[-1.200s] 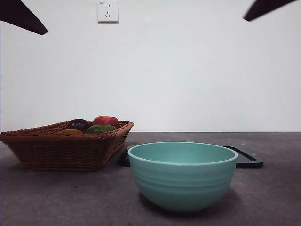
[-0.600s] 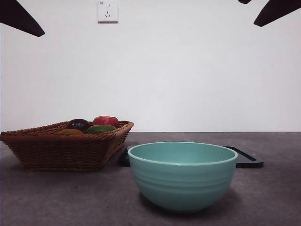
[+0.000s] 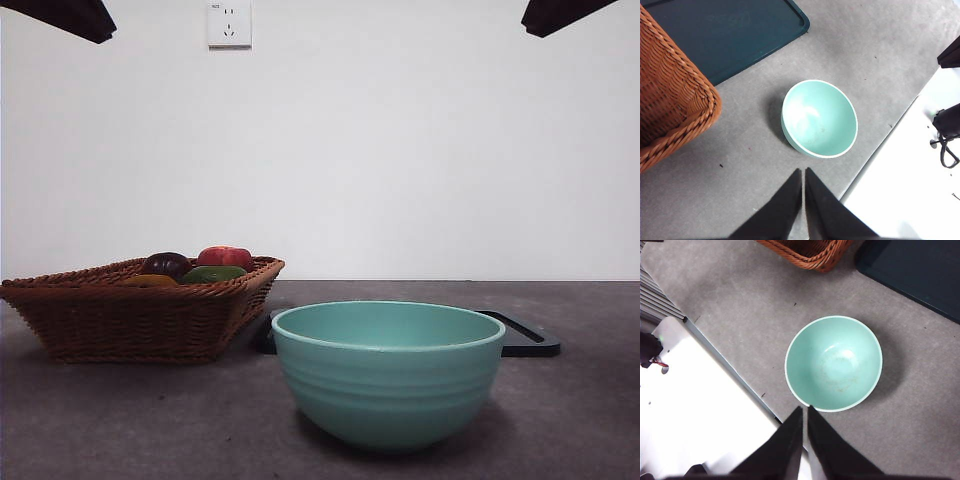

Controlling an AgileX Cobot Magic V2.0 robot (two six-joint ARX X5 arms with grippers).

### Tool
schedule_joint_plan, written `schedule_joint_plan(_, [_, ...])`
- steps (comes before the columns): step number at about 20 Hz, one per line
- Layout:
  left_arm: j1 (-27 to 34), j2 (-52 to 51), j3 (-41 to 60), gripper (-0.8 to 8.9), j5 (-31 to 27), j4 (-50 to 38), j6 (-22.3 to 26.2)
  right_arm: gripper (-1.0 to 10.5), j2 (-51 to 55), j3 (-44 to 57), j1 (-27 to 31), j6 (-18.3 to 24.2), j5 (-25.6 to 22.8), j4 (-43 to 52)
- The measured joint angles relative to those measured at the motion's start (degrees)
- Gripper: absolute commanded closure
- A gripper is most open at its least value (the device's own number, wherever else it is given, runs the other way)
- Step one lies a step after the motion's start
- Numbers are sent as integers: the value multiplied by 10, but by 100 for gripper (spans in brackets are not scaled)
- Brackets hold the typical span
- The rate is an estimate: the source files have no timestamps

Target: Pick up the wifruite, put it on the bowl, pick up the plate, put it on desk

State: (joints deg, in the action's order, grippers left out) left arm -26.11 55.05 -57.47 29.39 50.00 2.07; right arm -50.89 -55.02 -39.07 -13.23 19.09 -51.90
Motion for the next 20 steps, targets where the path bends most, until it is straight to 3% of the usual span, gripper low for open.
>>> schedule_joint_plan(16, [6,-10,0,806,-4,-4,3,940,0,0,0,0,0,24])
schedule_joint_plan(18, [34,-45,0,806,-34,-43,21,940,0,0,0,0,0,24])
schedule_joint_plan(20, [85,-93,3,806,-66,-139,35,940,0,0,0,0,0,24])
